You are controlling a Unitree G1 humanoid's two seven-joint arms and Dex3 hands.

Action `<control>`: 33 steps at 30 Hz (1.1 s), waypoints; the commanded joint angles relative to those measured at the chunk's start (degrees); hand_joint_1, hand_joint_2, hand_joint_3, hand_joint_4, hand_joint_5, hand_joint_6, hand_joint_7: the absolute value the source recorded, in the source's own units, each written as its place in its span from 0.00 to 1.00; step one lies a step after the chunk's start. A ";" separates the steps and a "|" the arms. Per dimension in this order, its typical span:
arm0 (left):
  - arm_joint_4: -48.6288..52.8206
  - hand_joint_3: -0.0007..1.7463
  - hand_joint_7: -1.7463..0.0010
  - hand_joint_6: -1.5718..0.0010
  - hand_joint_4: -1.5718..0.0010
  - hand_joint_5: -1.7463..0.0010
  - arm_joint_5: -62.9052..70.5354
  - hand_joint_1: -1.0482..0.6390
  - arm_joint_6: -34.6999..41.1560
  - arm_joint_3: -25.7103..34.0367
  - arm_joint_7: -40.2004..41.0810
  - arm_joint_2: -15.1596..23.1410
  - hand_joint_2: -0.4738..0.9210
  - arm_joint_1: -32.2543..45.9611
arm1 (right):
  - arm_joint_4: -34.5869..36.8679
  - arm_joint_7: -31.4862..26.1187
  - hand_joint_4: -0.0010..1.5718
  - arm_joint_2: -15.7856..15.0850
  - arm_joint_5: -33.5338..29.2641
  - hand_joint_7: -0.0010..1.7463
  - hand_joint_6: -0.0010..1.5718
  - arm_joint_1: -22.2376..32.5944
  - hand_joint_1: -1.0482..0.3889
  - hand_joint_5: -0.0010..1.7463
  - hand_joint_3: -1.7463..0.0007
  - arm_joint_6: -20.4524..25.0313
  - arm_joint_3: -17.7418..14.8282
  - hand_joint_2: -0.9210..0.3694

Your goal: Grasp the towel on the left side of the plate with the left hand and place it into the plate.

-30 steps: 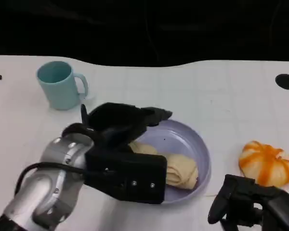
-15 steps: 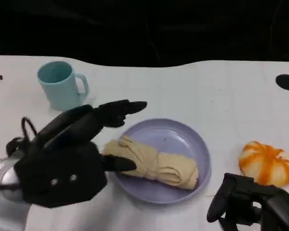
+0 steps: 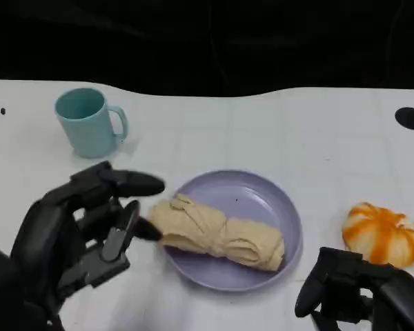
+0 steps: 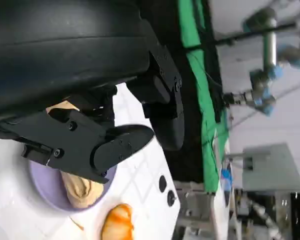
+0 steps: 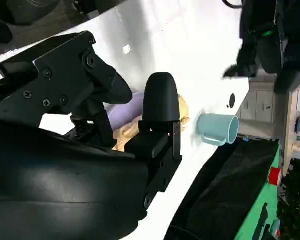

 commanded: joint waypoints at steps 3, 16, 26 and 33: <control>-4.70 0.71 0.19 0.57 0.50 0.05 -6.77 0.58 8.11 0.83 3.10 -1.04 0.76 4.91 | 0.05 0.32 0.46 -0.81 0.35 0.83 0.40 -0.04 0.70 1.00 0.35 -0.78 -0.97 0.27; -4.19 0.75 0.04 0.56 0.47 0.00 -14.05 0.59 17.63 0.47 8.39 -2.53 0.73 6.84 | 2.39 0.78 0.46 -0.91 -0.01 0.82 0.41 -0.29 0.70 1.00 0.37 -3.56 -2.38 0.27; -4.22 0.79 0.04 0.57 0.47 0.00 -17.94 0.60 22.85 1.41 11.44 -3.02 0.72 5.45 | 4.16 1.24 0.47 -1.03 0.24 0.81 0.41 -0.04 0.70 1.00 0.37 -6.21 -3.09 0.27; -4.21 0.79 0.03 0.57 0.47 0.00 -17.22 0.59 22.04 0.78 11.32 -1.52 0.70 5.41 | 4.28 1.63 0.46 -1.10 0.25 0.82 0.41 0.59 0.71 1.00 0.36 -7.22 -3.64 0.26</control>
